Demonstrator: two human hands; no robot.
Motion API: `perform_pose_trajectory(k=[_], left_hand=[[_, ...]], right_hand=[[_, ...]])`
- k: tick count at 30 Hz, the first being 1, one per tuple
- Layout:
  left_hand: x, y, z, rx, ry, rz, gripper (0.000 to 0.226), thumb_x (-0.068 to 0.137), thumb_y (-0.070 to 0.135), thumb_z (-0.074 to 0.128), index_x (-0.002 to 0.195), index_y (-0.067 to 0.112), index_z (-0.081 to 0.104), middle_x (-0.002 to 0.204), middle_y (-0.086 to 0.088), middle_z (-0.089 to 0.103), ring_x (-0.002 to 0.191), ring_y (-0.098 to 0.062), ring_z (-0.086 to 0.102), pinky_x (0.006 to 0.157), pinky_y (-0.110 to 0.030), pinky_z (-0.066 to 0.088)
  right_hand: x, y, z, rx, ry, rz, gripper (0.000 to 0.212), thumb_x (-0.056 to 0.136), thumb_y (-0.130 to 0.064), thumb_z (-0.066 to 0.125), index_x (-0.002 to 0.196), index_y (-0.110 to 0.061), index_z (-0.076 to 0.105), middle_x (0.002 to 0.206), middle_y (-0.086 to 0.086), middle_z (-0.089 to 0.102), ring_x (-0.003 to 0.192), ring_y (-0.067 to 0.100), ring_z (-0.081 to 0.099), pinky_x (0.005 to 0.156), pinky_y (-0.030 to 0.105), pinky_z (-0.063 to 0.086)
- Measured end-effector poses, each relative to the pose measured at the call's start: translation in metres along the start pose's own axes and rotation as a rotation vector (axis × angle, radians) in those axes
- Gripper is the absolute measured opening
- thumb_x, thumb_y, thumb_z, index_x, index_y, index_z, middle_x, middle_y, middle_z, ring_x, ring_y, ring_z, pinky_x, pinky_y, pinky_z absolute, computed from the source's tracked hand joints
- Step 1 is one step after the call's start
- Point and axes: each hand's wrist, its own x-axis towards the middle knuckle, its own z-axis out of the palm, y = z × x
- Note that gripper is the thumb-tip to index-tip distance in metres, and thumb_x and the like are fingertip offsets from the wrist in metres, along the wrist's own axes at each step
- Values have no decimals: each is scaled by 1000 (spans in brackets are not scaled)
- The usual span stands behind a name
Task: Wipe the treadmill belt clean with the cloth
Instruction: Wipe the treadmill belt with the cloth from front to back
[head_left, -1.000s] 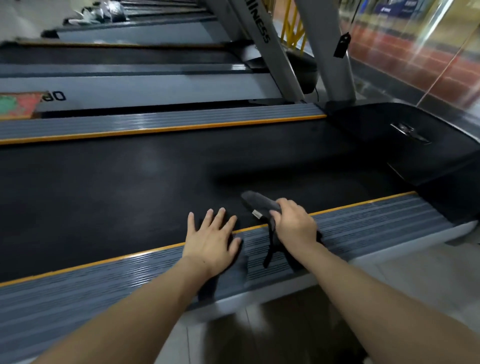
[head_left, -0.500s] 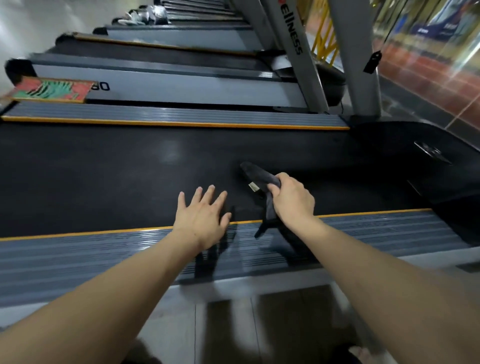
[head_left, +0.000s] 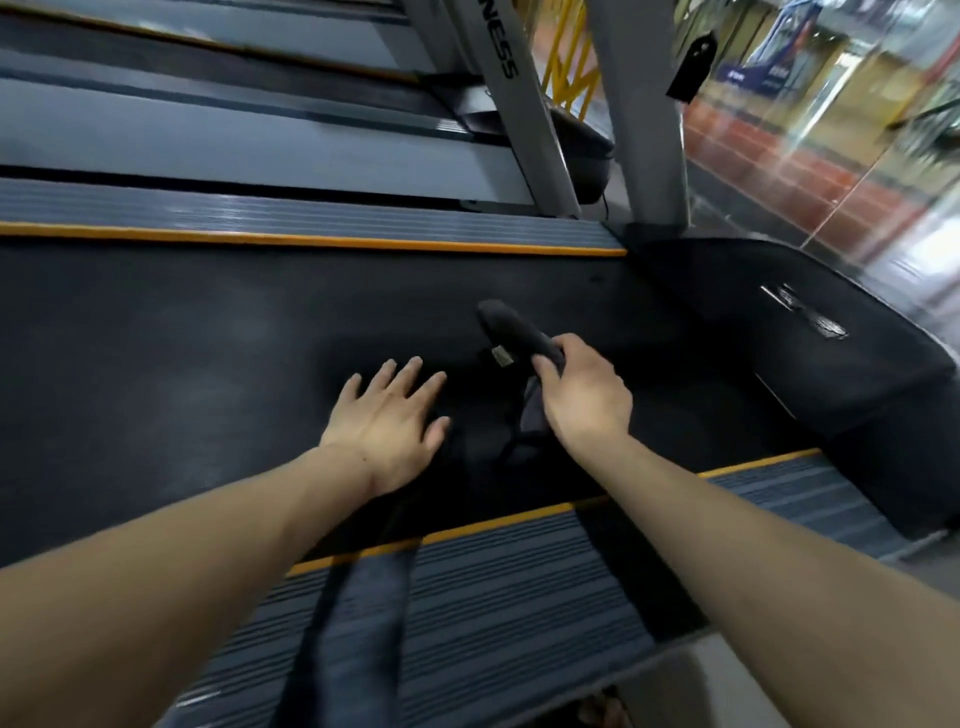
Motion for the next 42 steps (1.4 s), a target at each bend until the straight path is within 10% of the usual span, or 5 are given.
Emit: perform_pose_trajectory(k=[14,19,25,34,42], left_hand=[[216,54,43,-10,48,61,61,103,58,25,159,35,21,170,2,12,157,-26,7,124,-53,13],[262,54,52,63,31,79,61,103,59,22,159,36,21,170,2,13,156,-26,9,124,-53,13],[295,53,62,62,12,41,60,102,61,21,158,39,23,170,5,14,156,-26,8,123,-56,13],[326,52,76,15,29,51,61,100,63,16,158,48,9,170,12,-1,156,-17,-12,121,-62,-7],[327,51,80,-34,87,34,69,96,67,17,159,41,13,170,16,0,155,-11,-14,122,-59,-8]], right_hand=[[178,135,34,0,306,40,22,94,-45,51,103,-27,58,97,-3,62,92,24,60,67,38,51],[224,147,91,-119,54,21,41,95,-44,46,127,-21,55,123,10,62,111,35,57,90,44,48],[246,163,128,-131,-274,65,56,99,-58,24,152,-38,24,164,4,17,149,29,18,118,51,20],[298,176,151,-94,-175,-64,48,102,-40,39,150,-32,36,161,4,27,147,32,24,116,44,26],[393,218,155,-82,50,206,37,96,-42,52,131,-30,55,130,13,53,114,38,50,93,44,44]])
